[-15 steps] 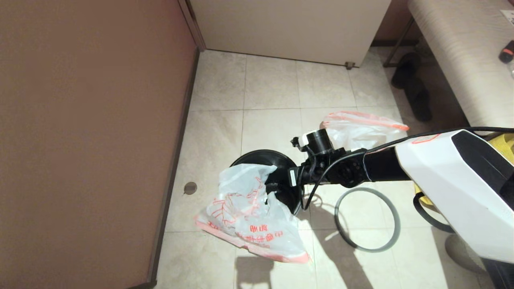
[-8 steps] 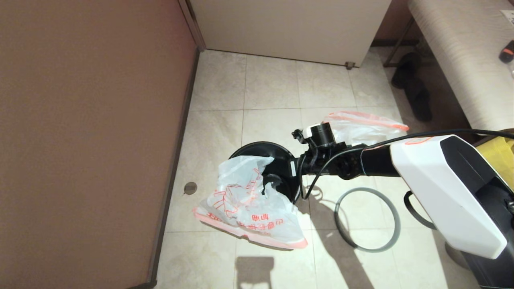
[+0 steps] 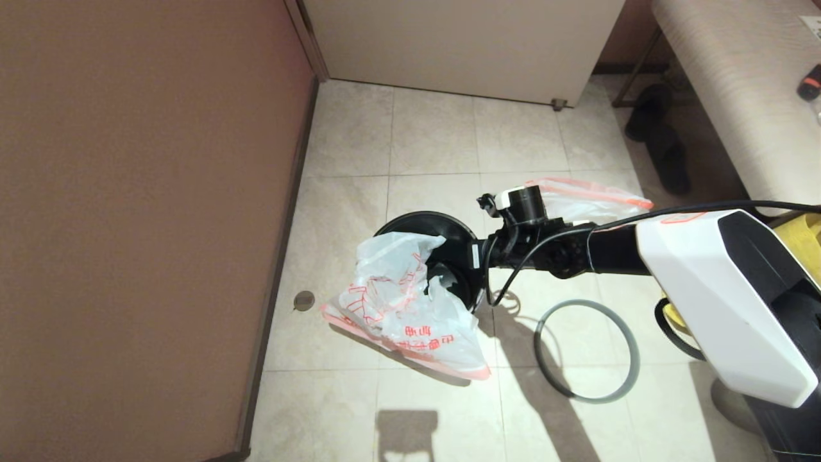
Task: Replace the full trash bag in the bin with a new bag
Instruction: Put the new garbage bag on the trash can
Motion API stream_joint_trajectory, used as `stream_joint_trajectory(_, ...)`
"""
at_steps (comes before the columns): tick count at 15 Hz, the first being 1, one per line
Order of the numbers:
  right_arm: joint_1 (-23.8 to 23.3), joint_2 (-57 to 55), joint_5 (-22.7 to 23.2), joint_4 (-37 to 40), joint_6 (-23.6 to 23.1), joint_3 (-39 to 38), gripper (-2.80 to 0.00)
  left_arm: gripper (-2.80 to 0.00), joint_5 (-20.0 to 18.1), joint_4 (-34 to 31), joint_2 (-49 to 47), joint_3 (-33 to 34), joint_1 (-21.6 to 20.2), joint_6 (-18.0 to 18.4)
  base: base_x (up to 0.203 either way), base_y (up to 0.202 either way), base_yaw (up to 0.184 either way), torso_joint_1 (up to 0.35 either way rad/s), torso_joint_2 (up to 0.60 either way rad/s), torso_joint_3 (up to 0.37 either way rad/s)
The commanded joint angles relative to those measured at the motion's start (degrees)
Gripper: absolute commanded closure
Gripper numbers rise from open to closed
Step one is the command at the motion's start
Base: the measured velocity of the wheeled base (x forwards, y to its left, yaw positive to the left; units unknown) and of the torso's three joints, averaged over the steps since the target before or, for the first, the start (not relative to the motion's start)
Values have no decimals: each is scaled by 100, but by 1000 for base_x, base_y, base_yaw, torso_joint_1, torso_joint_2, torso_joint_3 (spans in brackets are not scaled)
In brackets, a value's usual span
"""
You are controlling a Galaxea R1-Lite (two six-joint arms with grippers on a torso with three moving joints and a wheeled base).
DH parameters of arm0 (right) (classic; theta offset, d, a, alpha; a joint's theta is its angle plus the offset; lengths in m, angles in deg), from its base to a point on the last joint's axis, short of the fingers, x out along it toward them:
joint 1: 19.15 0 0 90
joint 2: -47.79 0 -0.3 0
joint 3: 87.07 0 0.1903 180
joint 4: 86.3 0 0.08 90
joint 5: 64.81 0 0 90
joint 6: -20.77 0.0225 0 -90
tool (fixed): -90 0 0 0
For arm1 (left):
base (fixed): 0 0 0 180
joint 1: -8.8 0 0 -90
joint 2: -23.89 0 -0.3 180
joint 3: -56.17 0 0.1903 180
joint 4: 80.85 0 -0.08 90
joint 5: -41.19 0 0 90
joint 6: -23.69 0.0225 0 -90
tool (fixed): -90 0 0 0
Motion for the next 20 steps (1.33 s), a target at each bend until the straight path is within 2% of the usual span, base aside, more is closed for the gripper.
stream_joint_trajectory(1, -3, 345, -13, 401, 7, -127, 0, 0, 1, 4, -7, 0, 0, -4, 0, 0, 0, 0, 0, 0)
stream_joint_trajectory(4, 21, 311, -216, 1275, 44, -183, 0, 0, 1, 4, -7, 0, 0, -4, 0, 0, 0, 0, 0, 0)
stream_joint_trajectory(5, 55, 246, -237, 1291, 198, -309, -280, 0, 1, 4, -7, 0, 0, -4, 0, 0, 0, 0, 0, 0)
stream_joint_trajectory(11, 285, 335, -58, 773, 333, -849, -280, 0, 1, 4, -7, 0, 0, -4, 0, 0, 0, 0, 0, 0)
stream_joint_trajectory(15, 327, 1587, -230, 770, 383, -2125, -280, 0, 1, 4, -7, 0, 0, -4, 0, 0, 0, 0, 0, 0)
stream_joint_trajectory(20, 531, 2484, -710, 760, 900, -3908, -280, 0, 1, 4, -7, 0, 0, -4, 0, 0, 0, 0, 0, 0)
